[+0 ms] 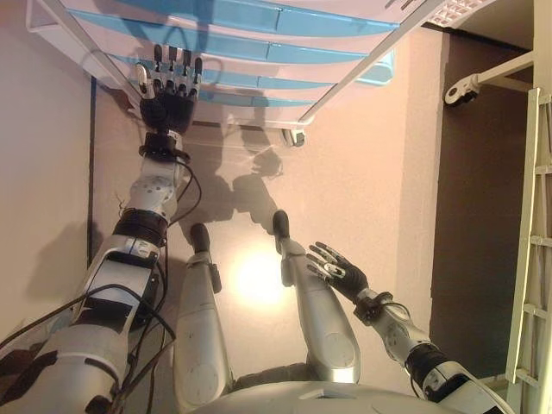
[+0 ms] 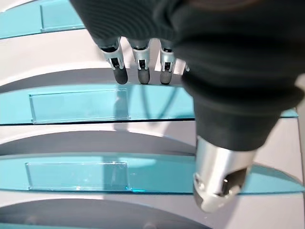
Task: Open the drawer and pick up the medicine
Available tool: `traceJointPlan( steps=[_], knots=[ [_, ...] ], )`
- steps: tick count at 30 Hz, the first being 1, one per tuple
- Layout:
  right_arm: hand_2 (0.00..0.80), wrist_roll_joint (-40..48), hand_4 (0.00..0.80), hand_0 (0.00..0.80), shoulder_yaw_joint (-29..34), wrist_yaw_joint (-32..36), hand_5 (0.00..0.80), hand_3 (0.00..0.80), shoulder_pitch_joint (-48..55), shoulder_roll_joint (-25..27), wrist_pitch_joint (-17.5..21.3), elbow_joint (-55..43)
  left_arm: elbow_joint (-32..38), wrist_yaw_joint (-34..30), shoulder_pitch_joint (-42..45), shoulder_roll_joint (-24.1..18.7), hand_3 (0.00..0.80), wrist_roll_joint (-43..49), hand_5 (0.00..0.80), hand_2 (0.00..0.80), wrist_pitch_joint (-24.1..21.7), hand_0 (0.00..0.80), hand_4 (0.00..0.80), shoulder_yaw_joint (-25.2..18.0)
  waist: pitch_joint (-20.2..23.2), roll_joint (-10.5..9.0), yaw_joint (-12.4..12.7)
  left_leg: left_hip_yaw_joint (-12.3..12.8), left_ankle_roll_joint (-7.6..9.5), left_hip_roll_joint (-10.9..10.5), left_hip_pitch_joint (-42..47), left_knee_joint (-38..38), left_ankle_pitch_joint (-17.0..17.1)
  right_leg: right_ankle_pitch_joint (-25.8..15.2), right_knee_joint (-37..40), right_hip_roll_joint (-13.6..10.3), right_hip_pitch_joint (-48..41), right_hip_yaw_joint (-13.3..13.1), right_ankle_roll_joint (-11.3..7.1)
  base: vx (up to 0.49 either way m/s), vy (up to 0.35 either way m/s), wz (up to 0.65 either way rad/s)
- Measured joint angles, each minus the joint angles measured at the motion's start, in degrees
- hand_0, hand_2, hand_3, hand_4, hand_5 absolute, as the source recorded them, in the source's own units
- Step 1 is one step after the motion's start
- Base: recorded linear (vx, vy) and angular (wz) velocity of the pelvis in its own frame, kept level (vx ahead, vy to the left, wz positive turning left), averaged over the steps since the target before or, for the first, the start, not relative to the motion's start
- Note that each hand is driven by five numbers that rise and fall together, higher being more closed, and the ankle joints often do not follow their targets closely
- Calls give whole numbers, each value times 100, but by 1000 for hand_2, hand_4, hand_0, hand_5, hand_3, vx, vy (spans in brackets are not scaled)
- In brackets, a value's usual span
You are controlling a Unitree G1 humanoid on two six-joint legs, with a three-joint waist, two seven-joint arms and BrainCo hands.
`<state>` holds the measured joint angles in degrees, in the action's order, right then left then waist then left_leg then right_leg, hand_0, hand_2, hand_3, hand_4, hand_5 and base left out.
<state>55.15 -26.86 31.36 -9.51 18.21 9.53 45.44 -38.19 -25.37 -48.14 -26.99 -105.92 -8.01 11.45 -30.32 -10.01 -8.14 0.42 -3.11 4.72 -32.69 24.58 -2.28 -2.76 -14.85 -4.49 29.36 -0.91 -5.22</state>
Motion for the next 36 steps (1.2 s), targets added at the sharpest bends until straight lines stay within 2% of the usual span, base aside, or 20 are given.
traceJointPlan(
  steps=[8, 13, 14, 15, 16, 17, 36],
  knots=[
    [0, 0, 0, 0, 8, -92, 0, 0, 11, 21, -2, -14, 546, 380, 209, 111, 0, 254, 0, 0, -112, 0, 0, -1, -2, 3, 84, -14, 19, -76, 66, -124, 84, 11, -13, -78, 7, 76, 17, 0, -4, 2],
    [0, -1, 0, 0, 12, -101, 0, 0, 38, 24, -8, 18, 623, 554, 381, 161, 0, 468, 0, 0, -142, 0, 0, -1, -3, 5, 137, 4, 11, -91, 234, -263, 142, 20, -13, -103, -87, 122, 30, 0, 0, 0],
    [0, -1, 0, 0, 13, -101, 0, 0, 39, 29, -8, 19, 684, 554, 444, 158, 235, 479, 235, 235, -181, 235, 235, -1, -5, 8, 143, 1, 2, -93, 254, -315, 179, 21, -13, -103, -87, 130, 31, 0, 0, 0],
    [0, -1, 0, 0, 15, -100, 0, 0, 38, 31, -7, 25, 758, 554, 507, 160, 596, 484, 596, 596, -221, 596, 596, 0, -7, 11, 151, -10, -6, -90, 259, -337, 199, 21, -15, -100, -86, 142, 34, 8, 18, 4],
    [0, -1, 0, 0, 16, -100, 0, 0, 40, 35, -7, 29, 801, 554, 570, 162, 747, 484, 747, 747, -227, 747, 747, 1, -7, 11, 159, -15, -11, -90, 275, -363, 215, 22, -20, -99, -87, 145, 35, 0, 0, 0],
    [0, -1, 0, 0, 16, -101, 0, 0, 41, 37, -7, 33, 820, 554, 614, 165, 797, 485, 797, 797, -221, 797, 797, 4, -8, 13, 173, -9, -13, -96, 309, -416, 246, 22, -21, -104, -95, 143, 36, 0, 0, 0],
    [0, -13, 0, 0, 130, 3, 0, 0, 46, 90, -12, 209, 815, 576, 958, 165, 800, 487, 800, 800, -104, 800, 800, 0, -93, 144, 295, 54, -44, -96, 713, -703, 361, 23, -16, -115, -335, 150, 68, -1, 2, -1]
  ],
)
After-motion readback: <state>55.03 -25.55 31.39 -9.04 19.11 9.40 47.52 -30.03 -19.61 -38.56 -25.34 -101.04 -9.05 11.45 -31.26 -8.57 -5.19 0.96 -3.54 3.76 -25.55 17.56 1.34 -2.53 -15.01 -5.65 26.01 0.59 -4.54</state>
